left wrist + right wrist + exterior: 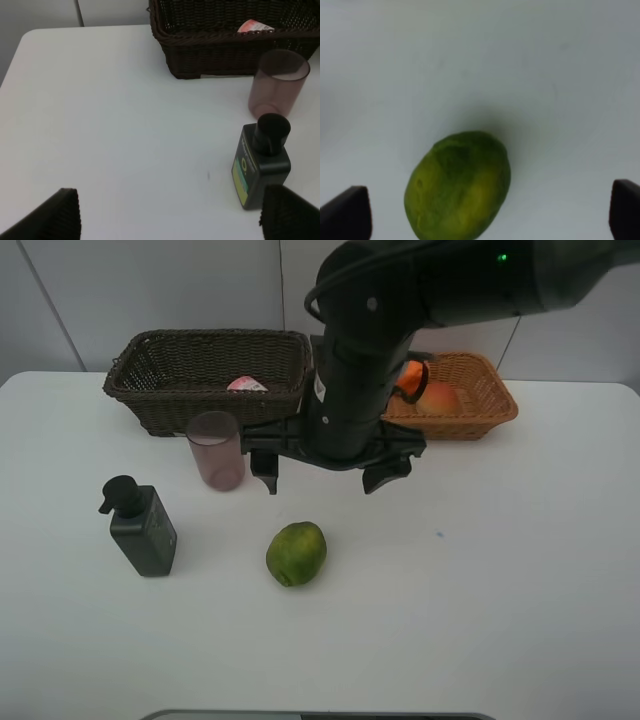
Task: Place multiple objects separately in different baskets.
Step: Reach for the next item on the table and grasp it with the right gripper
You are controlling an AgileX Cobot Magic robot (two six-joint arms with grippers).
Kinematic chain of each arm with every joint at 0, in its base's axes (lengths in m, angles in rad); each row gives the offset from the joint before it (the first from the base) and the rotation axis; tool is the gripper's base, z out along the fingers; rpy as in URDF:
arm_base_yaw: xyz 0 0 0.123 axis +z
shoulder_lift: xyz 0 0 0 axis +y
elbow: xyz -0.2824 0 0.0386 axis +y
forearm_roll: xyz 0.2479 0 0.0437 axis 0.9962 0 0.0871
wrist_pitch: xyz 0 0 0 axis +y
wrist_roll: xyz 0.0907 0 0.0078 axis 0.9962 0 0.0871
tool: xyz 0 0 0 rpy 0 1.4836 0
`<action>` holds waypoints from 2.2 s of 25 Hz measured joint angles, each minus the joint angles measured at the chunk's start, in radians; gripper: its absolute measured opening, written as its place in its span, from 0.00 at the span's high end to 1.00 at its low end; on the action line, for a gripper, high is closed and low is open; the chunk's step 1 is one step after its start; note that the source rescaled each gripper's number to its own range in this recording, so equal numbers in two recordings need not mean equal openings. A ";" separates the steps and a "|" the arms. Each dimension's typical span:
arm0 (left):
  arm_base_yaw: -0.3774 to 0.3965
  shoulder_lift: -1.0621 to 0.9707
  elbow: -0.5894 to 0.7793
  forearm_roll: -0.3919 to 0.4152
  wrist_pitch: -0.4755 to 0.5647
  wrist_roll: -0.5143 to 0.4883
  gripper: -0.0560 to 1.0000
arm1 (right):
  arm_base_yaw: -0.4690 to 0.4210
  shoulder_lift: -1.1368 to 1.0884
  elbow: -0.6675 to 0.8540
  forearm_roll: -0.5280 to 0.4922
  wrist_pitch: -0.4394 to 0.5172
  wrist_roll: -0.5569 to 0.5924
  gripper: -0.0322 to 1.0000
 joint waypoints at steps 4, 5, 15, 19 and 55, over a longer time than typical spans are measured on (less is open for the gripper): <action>0.000 0.000 0.000 0.000 0.000 0.000 0.06 | 0.005 0.012 0.002 -0.058 -0.005 0.144 0.00; 0.000 0.000 0.000 0.000 0.000 0.000 0.06 | 0.009 0.024 0.002 -0.064 -0.009 0.175 0.00; 0.000 0.000 0.000 0.000 0.000 0.000 0.06 | 0.048 0.134 0.003 -0.041 -0.079 0.265 0.00; 0.000 0.000 0.000 0.000 0.000 0.000 0.06 | 0.048 0.159 0.003 -0.041 -0.081 0.278 0.00; 0.000 0.000 0.000 0.000 0.000 0.000 0.06 | 0.070 0.264 0.003 0.041 -0.140 0.282 0.00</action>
